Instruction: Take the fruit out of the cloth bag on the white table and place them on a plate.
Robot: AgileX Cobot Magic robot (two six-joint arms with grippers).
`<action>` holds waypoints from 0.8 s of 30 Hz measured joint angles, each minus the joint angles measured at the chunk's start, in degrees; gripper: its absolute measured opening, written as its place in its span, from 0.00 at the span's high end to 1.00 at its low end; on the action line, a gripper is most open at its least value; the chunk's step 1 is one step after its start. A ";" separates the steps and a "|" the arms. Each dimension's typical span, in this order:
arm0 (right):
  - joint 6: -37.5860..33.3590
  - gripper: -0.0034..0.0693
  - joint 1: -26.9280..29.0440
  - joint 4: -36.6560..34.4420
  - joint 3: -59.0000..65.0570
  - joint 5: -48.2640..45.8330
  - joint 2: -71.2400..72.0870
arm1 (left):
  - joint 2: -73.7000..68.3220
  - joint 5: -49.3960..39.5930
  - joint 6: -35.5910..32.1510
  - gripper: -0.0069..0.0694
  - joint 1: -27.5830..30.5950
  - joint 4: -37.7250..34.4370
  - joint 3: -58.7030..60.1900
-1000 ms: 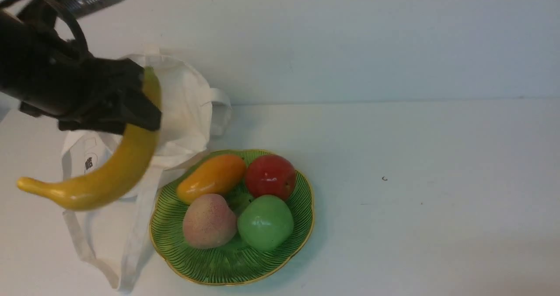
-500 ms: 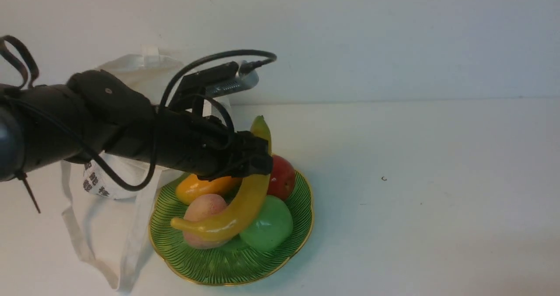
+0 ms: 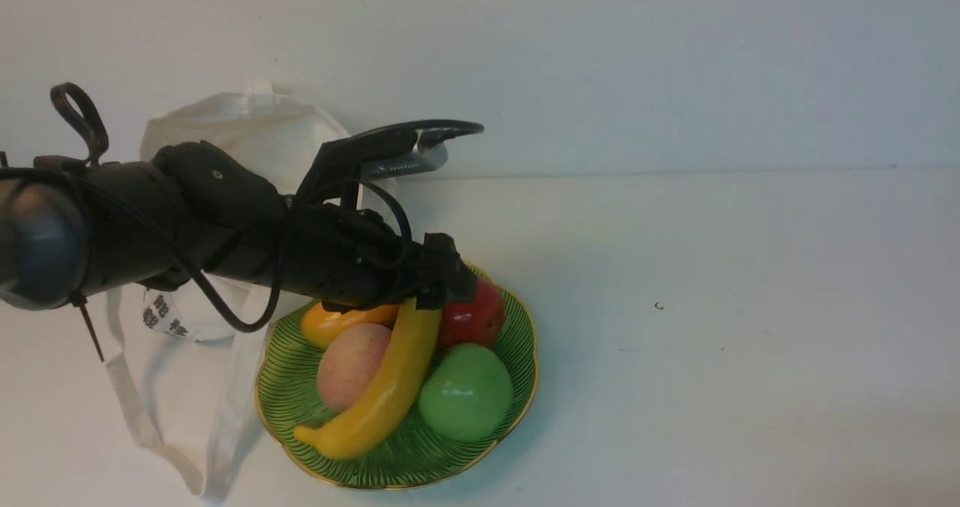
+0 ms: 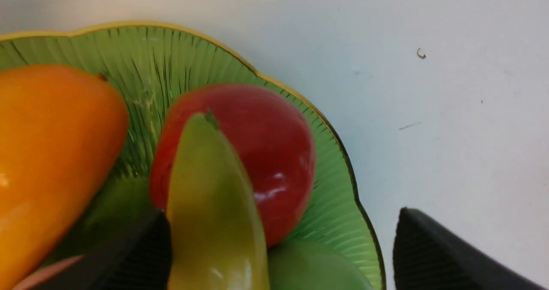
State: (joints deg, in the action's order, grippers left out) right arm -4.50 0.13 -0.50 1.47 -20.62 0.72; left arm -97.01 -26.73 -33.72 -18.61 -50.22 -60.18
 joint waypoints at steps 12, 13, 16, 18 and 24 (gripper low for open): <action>0.00 0.97 0.00 0.00 0.00 0.00 0.00 | 5.37 -12.50 -1.25 0.07 8.18 0.20 -7.76; 0.00 0.97 0.00 0.00 0.00 0.00 0.00 | 7.09 -16.80 -1.19 0.14 10.03 0.25 -9.66; 0.00 0.97 0.00 0.00 0.00 0.00 0.00 | 10.85 -25.11 -0.96 0.38 13.75 0.48 -12.58; 0.00 0.97 0.00 0.00 0.00 0.00 0.00 | 13.97 -29.37 -0.96 0.59 15.79 0.91 -13.32; 0.00 0.97 0.00 0.00 0.00 0.00 0.00 | 23.80 -37.25 -0.30 0.90 17.63 6.54 -12.98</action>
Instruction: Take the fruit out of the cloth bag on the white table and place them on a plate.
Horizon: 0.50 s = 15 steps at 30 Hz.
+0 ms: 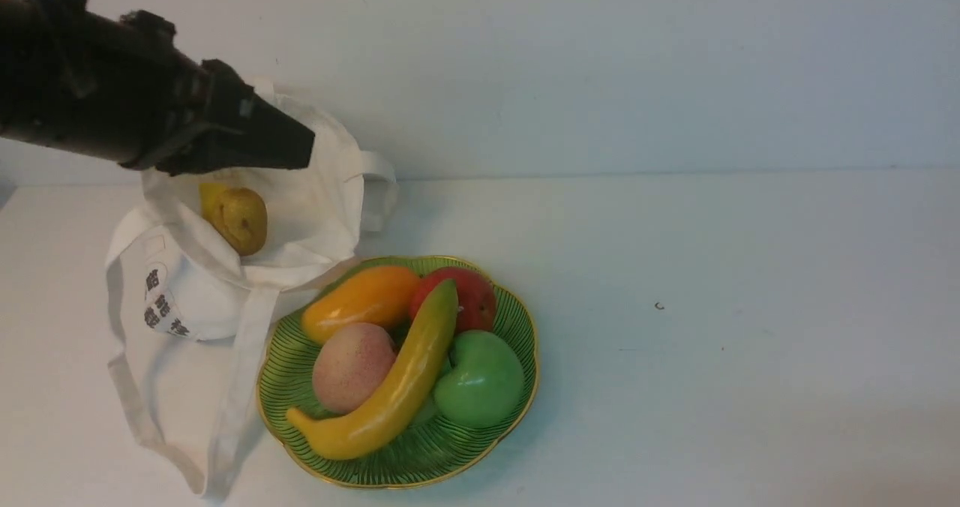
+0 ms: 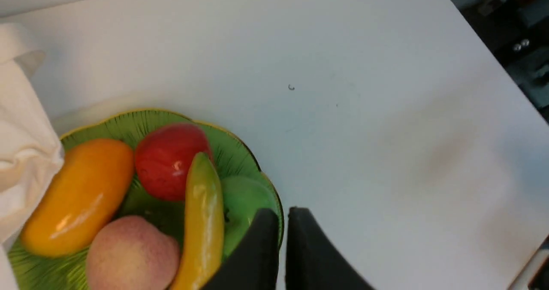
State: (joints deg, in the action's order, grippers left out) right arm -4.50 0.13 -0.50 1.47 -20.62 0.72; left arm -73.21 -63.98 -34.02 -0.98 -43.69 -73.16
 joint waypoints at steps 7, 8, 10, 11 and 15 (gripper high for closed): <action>0.01 0.97 0.00 0.00 0.00 0.00 0.00 | 16.80 -3.18 1.64 0.92 0.11 2.83 8.61; 0.01 0.97 0.00 0.00 0.00 0.00 0.00 | 21.29 -3.07 1.64 0.92 0.11 2.76 11.49; 0.01 0.97 0.00 0.00 0.00 0.00 0.00 | 28.06 -1.57 1.66 0.92 0.11 2.30 17.52; 0.01 0.97 0.00 0.00 0.00 0.00 0.00 | 30.84 -0.47 1.66 0.92 0.11 2.15 19.81; 0.01 0.97 0.00 0.00 0.00 0.00 0.00 | 44.63 8.22 1.66 0.92 0.11 1.44 30.34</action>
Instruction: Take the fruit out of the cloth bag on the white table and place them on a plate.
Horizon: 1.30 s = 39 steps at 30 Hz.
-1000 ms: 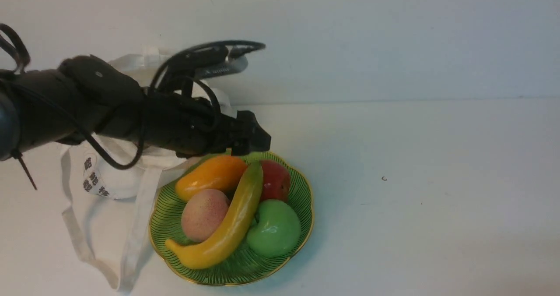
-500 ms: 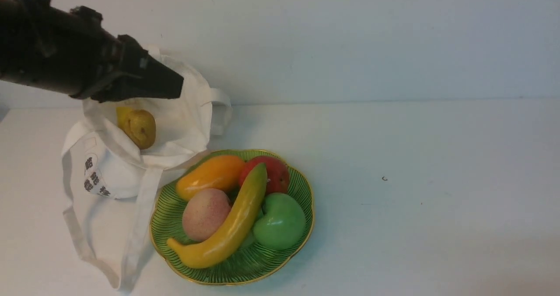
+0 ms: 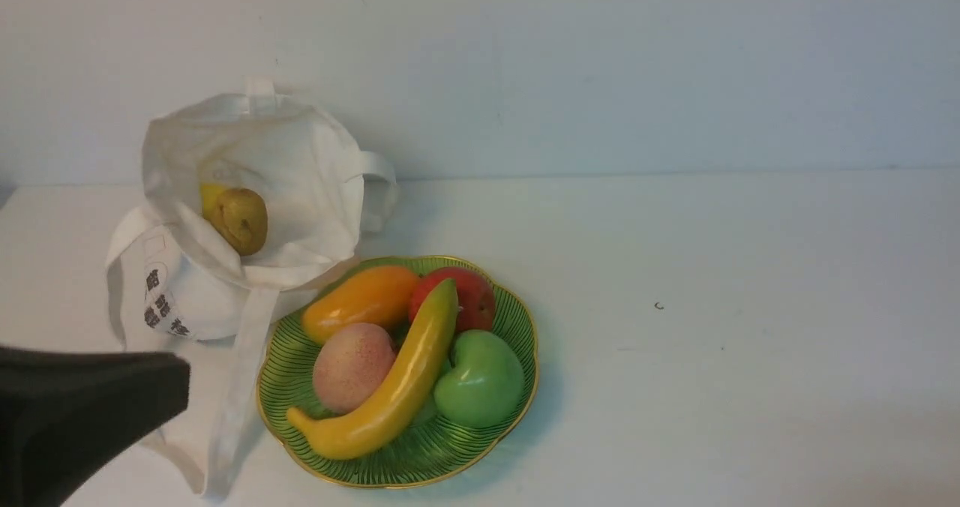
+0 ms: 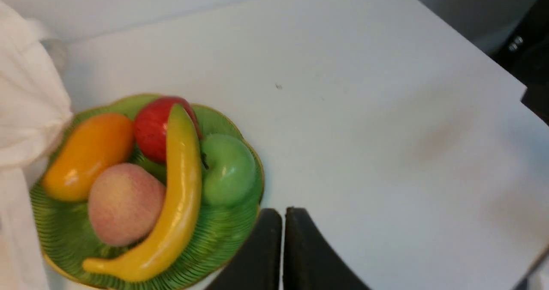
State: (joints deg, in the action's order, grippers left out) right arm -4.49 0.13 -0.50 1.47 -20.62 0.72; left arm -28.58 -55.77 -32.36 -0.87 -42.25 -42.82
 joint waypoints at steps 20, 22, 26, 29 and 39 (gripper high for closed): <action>-0.05 0.97 0.00 0.00 0.00 0.00 0.00 | 26.85 4.29 -1.81 0.92 0.00 0.74 11.12; -0.05 0.97 0.00 0.00 0.00 0.00 0.00 | 26.85 5.28 -1.81 0.92 0.00 0.52 12.98; -0.05 0.97 0.00 0.00 0.00 0.00 0.00 | 26.85 7.15 -2.89 0.92 0.00 0.47 17.08; -0.05 0.97 0.00 0.00 0.00 0.00 0.00 | 26.85 10.62 -3.51 0.92 0.00 1.13 20.00; -0.05 0.97 0.00 0.00 0.00 -0.05 0.00 | 29.21 21.74 14.87 0.92 0.00 21.60 33.30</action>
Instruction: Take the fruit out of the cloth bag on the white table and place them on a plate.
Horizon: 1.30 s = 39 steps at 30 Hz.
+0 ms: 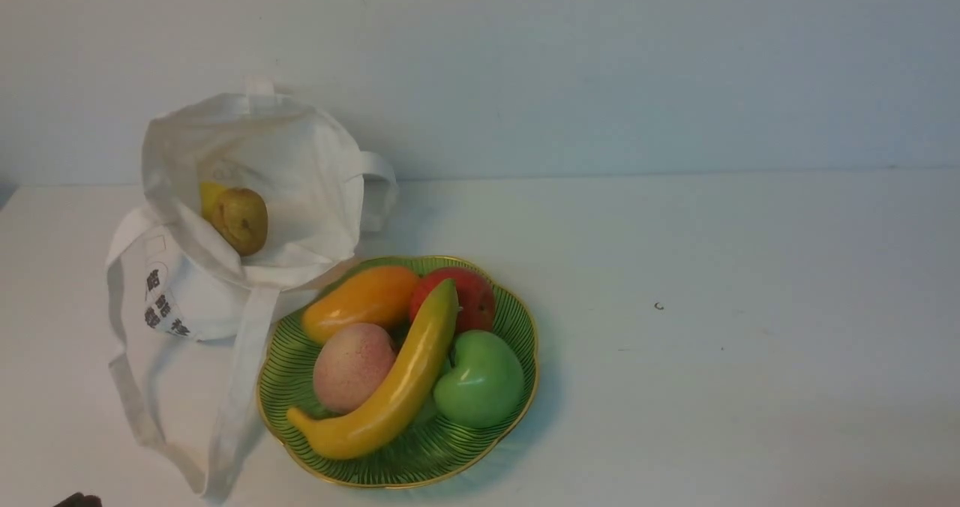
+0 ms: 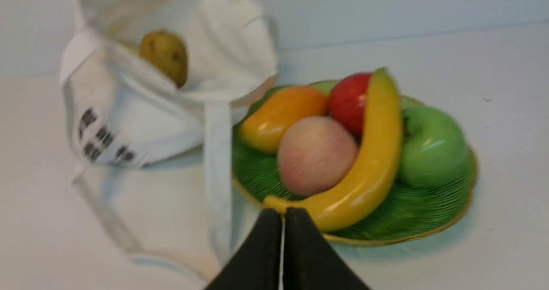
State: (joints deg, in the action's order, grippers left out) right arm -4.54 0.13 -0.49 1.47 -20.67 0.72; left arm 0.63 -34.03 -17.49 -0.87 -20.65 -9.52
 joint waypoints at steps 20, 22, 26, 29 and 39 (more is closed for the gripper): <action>-0.16 0.97 0.00 0.00 0.00 -0.06 0.00 | 0.00 10.95 23.70 0.92 -6.42 24.59 10.81; -0.16 0.97 0.00 0.00 0.00 -0.06 0.00 | 0.00 10.95 23.45 0.92 -5.24 24.52 10.81; -0.16 0.97 0.00 0.00 0.00 -0.06 0.00 | 0.00 10.95 23.40 0.92 -1.66 24.22 10.81; -0.16 0.97 0.00 0.00 0.00 -0.06 0.00 | 0.00 10.95 23.35 0.92 -0.57 24.22 10.81; 0.03 0.97 0.00 0.00 0.00 -0.06 0.00 | 0.00 10.96 23.34 0.92 0.07 24.15 10.81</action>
State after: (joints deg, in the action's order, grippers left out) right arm -4.51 0.13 -0.49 1.47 -20.73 0.72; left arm 0.63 -23.07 5.85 -0.81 3.50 1.28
